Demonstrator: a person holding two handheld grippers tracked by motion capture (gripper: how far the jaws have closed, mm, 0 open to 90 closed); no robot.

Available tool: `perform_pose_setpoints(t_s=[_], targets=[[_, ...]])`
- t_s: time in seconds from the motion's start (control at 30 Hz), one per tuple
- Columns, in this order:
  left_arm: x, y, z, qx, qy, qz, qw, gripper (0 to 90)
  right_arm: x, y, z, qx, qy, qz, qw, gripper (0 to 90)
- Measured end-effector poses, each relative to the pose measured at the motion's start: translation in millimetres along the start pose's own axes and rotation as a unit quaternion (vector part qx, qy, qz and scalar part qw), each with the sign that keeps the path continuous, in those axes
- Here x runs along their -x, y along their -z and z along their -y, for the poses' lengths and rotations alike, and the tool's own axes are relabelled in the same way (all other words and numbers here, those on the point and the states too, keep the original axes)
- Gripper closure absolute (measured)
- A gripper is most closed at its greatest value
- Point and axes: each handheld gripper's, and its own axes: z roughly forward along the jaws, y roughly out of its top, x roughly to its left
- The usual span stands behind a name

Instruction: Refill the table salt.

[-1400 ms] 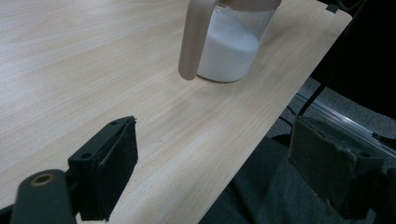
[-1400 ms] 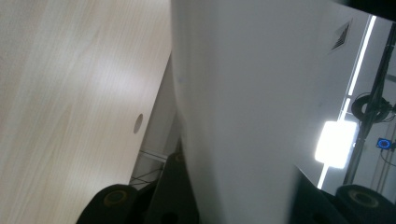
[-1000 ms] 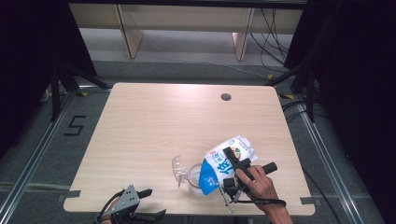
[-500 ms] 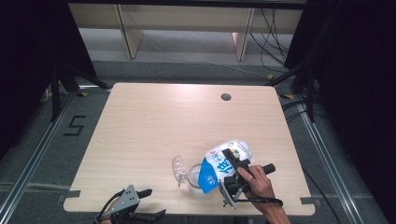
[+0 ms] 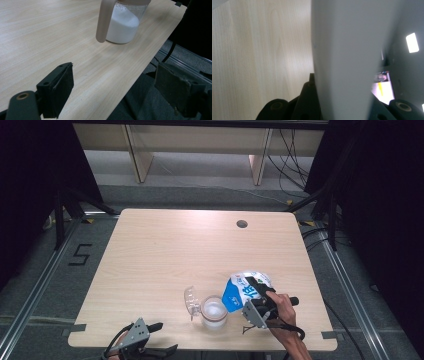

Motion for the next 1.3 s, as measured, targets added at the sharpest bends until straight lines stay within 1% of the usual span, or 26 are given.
perform_pose_setpoints(t_s=[0.07, 0.13, 0.27, 0.37, 0.5, 0.53, 0.57, 0.63, 0.67, 0.7, 0.77, 0.8, 0.83, 0.87, 0.9, 0.93, 0.97, 1.0, 1.03, 1.07, 1.1, 1.13, 1.17, 1.2, 1.23, 1.3], targets=[[-0.1, 0.0, 0.0, 0.0, 0.0, 0.0, 1.0, 15.1, 3.3, 0.2, 5.5, -0.004, -0.03, 0.005, 0.9995, 85.9], [-0.1, 0.0, 0.0, 0.0, 0.0, 0.0, 1.0, 15.1, 5.4, 0.3, 9.1, -0.008, -0.045, 0.004, 0.9989, 86.0], [-0.1, 0.0, 0.0, 0.0, -0.001, 0.0, 1.0, 15.1, 8.7, 0.5, 17.6, -0.012, -0.098, -0.01, 0.9951, 86.1], [-0.1, 0.1, -0.1, -0.001, -0.001, -0.001, 1.0, 15.1, 11.3, -1.9, 24.9, -0.005, -0.124, -0.014, 0.9921, 86.2], [0.1, -0.1, 0.0, 0.0, -0.001, -0.001, 1.0, 15.1, 15.2, -3.7, 36.0, 0.004, -0.19, -0.015, 0.9817, 86.3], [-0.2, 0.1, -0.2, -0.001, -0.004, 0.0, 1.0, 15.1, 15.7, -4.3, 38.8, 0.004, -0.208, -0.015, 0.978, 86.3], [0.0, -0.2, 0.0, -0.001, -0.001, 0.0, 1.0, 15.1, 15.8, -5.1, 40.8, 0.004, -0.219, -0.017, 0.9757, 86.3], [0.1, 0.5, -0.4, -0.004, -0.004, -0.001, 1.0, 15.1, 15.8, -6.7, 45.9, 0.005, -0.246, -0.019, 0.9691, 86.4], [0.2, 0.5, -0.4, -0.004, -0.004, -0.001, 1.0, 15.1, 16.0, -7.9, 49.5, 0.004, -0.263, -0.019, 0.9645, 86.4], [0.2, 0.5, -0.4, -0.004, -0.003, -0.001, 1.0, 15.1, 16.8, -8.9, 52.8, 0.004, -0.271, -0.018, 0.9623, 86.5], [-0.1, 0.3, -0.4, -0.005, -0.003, 0.0, 1.0, 15.1, 18.1, -11.0, 59.6, 0.008, -0.306, -0.017, 0.9518, 86.5], [-0.1, 0.1, -0.3, -0.003, -0.003, 0.0, 1.0, 15.1, 18.8, -11.4, 62.1, 0.011, -0.316, -0.018, 0.9487, 86.5], [0.1, 0.4, -0.3, -0.004, -0.003, -0.001, 1.0, 15.1, 19.0, -12.3, 66.1, 0.013, -0.341, -0.017, 0.9398, 86.5], [0.2, 0.5, -0.4, -0.004, -0.004, -0.001, 1.0, 15.1, 19.1, -13.3, 69.6, 0.015, -0.352, -0.016, 0.9358, 86.5], [0.2, 0.5, -0.4, -0.004, -0.004, -0.002, 1.0, 15.1, 19.3, -14.1, 73.4, 0.015, -0.359, -0.015, 0.9333, 86.6], [0.2, 0.4, -0.3, -0.004, -0.004, -0.002, 1.0, 15.1, 18.3, -14.7, 76.3, 0.013, -0.375, -0.015, 0.927, 86.6], [0.2, 0.4, -0.3, -0.004, -0.004, -0.002, 1.0, 15.1, 17.9, -15.5, 78.9, 0.012, -0.384, -0.015, 0.9233, 86.6], [0.0, -0.1, -0.2, -0.002, -0.004, -0.001, 1.0, 15.1, 18.2, -16.7, 85.0, 0.008, -0.386, -0.014, 0.9226, 86.6], [-0.2, 0.2, -0.3, -0.005, -0.004, -0.001, 1.0, 15.1, 17.8, -17.1, 88.0, 0.007, -0.393, -0.01, 0.9195, 86.6], [0.0, 0.0, -0.1, -0.003, -0.001, -0.001, 1.0, 15.1, 16.7, -17.2, 91.1, 0.003, -0.409, -0.012, 0.9126, 86.6], [-0.1, 0.1, -0.2, -0.003, -0.001, -0.001, 1.0, 15.1, 16.6, -18.3, 95.1, 0.006, -0.416, -0.011, 0.9093, 86.6], [0.0, 0.1, -0.2, -0.003, -0.001, -0.002, 1.0, 15.1, 14.8, -18.5, 97.0, 0.003, -0.434, -0.008, 0.901, 86.6], [0.4, 0.6, -0.4, -0.005, -0.001, -0.007, 1.0, 15.1, 15.1, -19.6, 100.3, 0.009, -0.44, -0.009, 0.8979, 86.6], [0.3, 0.3, -0.3, -0.004, -0.001, -0.005, 1.0, 15.1, 13.6, -19.9, 101.7, 0.004, -0.453, -0.016, 0.8916, 86.7], [0.3, 0.2, -0.2, -0.003, -0.001, -0.005, 1.0, 15.1, 13.7, -20.9, 104.1, 0.004, -0.448, -0.012, 0.8942, 86.7], [-0.1, 0.1, -0.2, -0.002, -0.001, -0.001, 1.0, 15.1, 11.0, -21.0, 104.9, -0.001, -0.469, -0.016, 0.8828, 86.7]])
